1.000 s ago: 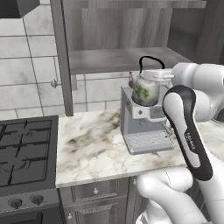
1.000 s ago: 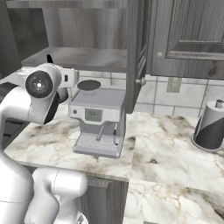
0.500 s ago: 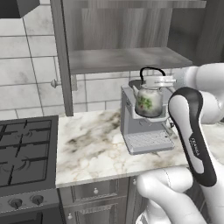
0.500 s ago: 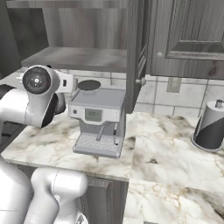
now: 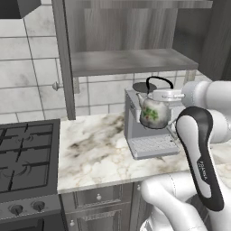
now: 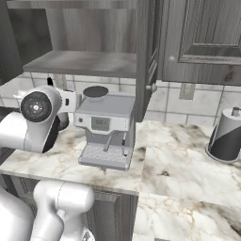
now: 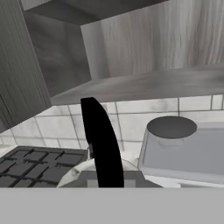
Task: Open the cabinet, pick the kettle from the cabinet, and place it in the sink.
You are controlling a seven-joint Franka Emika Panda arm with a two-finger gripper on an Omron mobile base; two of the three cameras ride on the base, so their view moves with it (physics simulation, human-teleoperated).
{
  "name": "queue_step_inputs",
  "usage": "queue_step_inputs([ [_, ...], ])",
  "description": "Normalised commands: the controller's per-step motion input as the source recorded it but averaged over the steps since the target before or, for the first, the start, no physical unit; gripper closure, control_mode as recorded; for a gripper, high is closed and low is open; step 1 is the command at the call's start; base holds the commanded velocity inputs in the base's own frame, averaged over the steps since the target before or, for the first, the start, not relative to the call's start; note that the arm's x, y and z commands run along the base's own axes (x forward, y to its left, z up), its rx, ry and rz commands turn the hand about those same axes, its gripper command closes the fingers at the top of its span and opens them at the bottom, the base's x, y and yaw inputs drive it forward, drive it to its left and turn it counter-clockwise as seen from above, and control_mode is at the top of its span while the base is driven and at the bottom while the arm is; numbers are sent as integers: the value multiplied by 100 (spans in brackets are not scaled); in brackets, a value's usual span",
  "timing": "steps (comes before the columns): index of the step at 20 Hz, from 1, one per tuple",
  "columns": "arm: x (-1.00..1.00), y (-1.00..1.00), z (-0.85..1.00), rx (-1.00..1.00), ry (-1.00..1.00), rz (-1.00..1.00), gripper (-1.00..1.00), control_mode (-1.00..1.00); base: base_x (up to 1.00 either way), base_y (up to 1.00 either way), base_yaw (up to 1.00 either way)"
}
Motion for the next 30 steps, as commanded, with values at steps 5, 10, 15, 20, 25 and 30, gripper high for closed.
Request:
queue_step_inputs([
  [5, 0, 0, 0, 0, 1, 0, 100, -100, 0, 0, 0],
  [10, 0, 0, 0, 0, 0, 0, 100, -100, 0, 0, 0],
  [15, 0, 0, 0, 0, 0, 0, 100, -100, 0, 0, 0],
  [20, 0, 0, 0, 0, 0, 0, 100, -100, 0, 0, 0],
  [25, 0, 0, 0, 0, 0, 0, 100, -100, 0, 0, 0],
  [30, 0, 0, 0, 0, 0, 0, 100, 100, 0, 0, 0],
])
